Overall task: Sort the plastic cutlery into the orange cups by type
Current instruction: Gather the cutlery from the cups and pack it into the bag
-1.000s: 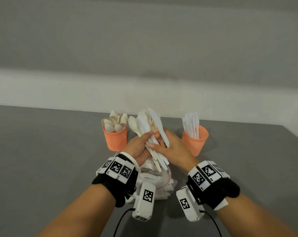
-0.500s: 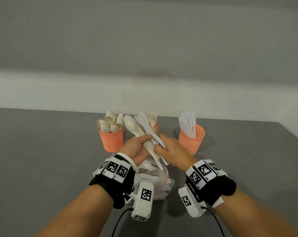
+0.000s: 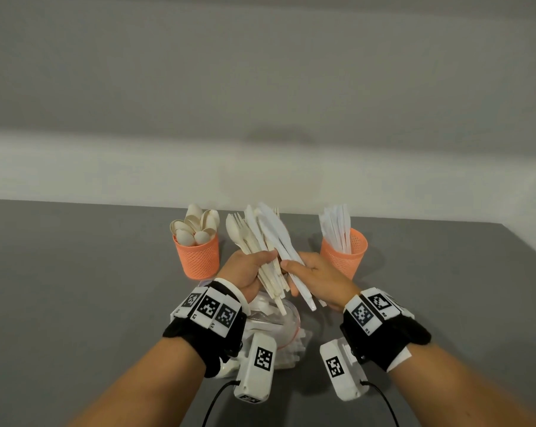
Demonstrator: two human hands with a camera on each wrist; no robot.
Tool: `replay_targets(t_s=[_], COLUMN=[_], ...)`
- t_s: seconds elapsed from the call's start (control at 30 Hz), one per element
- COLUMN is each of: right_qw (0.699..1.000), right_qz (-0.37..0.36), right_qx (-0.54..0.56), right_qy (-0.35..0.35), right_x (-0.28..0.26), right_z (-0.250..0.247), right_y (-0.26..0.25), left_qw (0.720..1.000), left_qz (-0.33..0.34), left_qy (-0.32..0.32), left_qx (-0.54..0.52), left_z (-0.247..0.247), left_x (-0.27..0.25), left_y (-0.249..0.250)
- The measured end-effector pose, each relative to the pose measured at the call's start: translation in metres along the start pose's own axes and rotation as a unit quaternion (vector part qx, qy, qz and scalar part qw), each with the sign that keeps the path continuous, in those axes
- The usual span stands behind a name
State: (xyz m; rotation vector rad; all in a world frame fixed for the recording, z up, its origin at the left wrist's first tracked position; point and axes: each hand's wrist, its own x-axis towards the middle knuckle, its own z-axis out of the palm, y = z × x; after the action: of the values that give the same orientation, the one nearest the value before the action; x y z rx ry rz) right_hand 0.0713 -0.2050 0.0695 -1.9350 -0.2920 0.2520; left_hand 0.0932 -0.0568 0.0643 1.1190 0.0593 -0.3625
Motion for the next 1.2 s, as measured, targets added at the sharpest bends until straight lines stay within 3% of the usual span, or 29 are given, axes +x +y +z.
replay_targets(t_s=[0.17, 0.27, 0.37, 0.43, 0.5, 0.63, 0.7, 0.77, 0.87, 0.93, 1.03, 1.1, 1.2], right_qw=[0.999, 0.99, 0.957, 0.943, 0.943, 0.952, 0.948, 0.936, 0.891, 0.89, 0.937, 0.958, 0.974], right_qz=[-0.018, -0.057, -0.111, -0.121, -0.092, 0.022, 0.027, -0.013, -0.133, -0.194, -0.215, -0.184, -0.118], right_qx=[0.05, 0.056, 0.067, 0.042, 0.035, 0.039, 0.036, -0.004, -0.107, -0.126, -0.111, -0.107, -0.084], right_qy=[0.002, 0.115, 0.258, 0.308, 0.317, 0.302, 0.314, 0.353, 0.42, 0.393, 0.251, 0.191, 0.177], right_x=[-0.003, 0.008, 0.025, 0.036, 0.046, 0.056, 0.055, 0.054, 0.048, 0.042, 0.032, 0.031, 0.03], right_z=[-0.012, -0.04, -0.076, -0.095, -0.106, -0.105, -0.102, -0.101, -0.096, -0.085, -0.055, -0.036, -0.016], right_y=[-0.008, -0.009, -0.007, -0.001, 0.014, 0.051, 0.056, 0.051, 0.025, 0.0, -0.029, -0.034, -0.034], left_qw=[0.999, 0.999, 0.998, 0.995, 0.992, 0.993, 0.994, 0.993, 0.996, 0.998, 0.998, 0.997, 0.992], left_qz=[-0.001, 0.006, 0.01, 0.011, 0.009, 0.018, 0.014, 0.012, 0.021, 0.041, 0.057, 0.069, 0.104], left_qy=[-0.012, -0.02, -0.05, -0.083, -0.106, -0.092, -0.086, -0.086, -0.06, -0.03, -0.036, -0.035, -0.034], left_qx=[-0.04, -0.042, -0.035, -0.048, -0.068, -0.068, -0.072, -0.075, -0.061, -0.032, -0.003, 0.02, 0.062], left_z=[0.001, 0.001, 0.002, 0.004, 0.005, 0.008, 0.006, 0.005, 0.002, 0.001, 0.006, 0.012, 0.018], left_x=[0.008, 0.012, 0.013, 0.014, 0.015, 0.009, 0.01, 0.012, 0.015, 0.016, 0.016, 0.014, 0.009], left_y=[0.002, 0.003, 0.001, 0.001, 0.0, 0.003, 0.002, 0.002, 0.003, 0.002, -0.001, -0.003, -0.004])
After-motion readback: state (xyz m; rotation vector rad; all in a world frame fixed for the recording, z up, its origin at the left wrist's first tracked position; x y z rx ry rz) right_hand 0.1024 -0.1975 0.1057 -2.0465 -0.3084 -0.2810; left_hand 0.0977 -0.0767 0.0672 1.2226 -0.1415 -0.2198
